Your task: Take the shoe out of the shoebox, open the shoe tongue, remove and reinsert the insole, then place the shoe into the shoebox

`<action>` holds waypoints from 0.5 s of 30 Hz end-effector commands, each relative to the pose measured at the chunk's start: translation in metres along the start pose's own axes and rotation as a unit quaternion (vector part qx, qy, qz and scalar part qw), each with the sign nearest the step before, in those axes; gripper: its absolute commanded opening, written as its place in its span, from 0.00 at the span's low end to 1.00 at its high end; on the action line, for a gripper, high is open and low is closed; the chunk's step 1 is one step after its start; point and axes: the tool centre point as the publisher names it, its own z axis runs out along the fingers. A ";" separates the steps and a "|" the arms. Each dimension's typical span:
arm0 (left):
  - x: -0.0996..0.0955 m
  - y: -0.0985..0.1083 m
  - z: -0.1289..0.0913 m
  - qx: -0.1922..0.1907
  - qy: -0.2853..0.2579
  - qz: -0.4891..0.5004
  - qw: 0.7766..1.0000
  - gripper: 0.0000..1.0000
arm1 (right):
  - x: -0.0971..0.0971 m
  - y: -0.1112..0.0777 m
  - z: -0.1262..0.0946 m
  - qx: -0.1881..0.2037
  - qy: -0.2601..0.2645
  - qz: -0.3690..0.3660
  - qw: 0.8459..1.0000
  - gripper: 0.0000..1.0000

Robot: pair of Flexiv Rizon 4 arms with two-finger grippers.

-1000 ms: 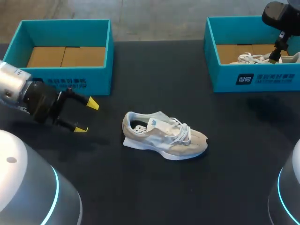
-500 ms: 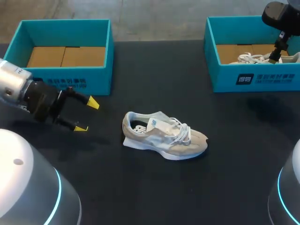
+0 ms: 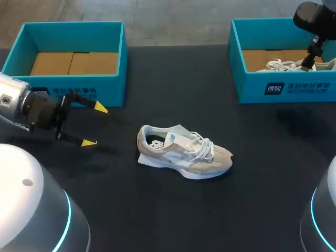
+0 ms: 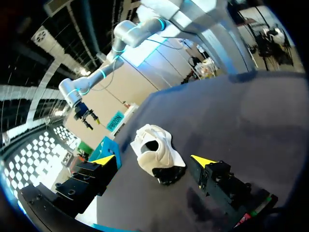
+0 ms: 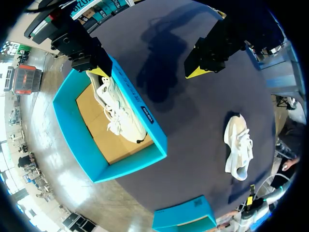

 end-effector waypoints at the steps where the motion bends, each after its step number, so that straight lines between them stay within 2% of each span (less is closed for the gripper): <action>1: 0.003 -0.002 -0.003 0.021 -0.036 -0.088 0.995 1.00 | -0.001 0.000 0.000 0.000 0.001 0.000 1.000 1.00; 3: 0.004 -0.003 -0.005 0.033 -0.062 -0.147 0.987 1.00 | -0.001 0.000 0.000 0.000 0.001 0.000 1.000 1.00; 7: 0.012 -0.005 -0.005 0.037 -0.075 -0.228 0.970 1.00 | -0.001 0.000 0.000 0.000 0.001 0.000 1.000 1.00; 15: 0.024 0.001 -0.006 0.021 -0.123 -0.309 0.943 1.00 | -0.001 0.000 0.000 0.000 0.001 0.000 1.000 1.00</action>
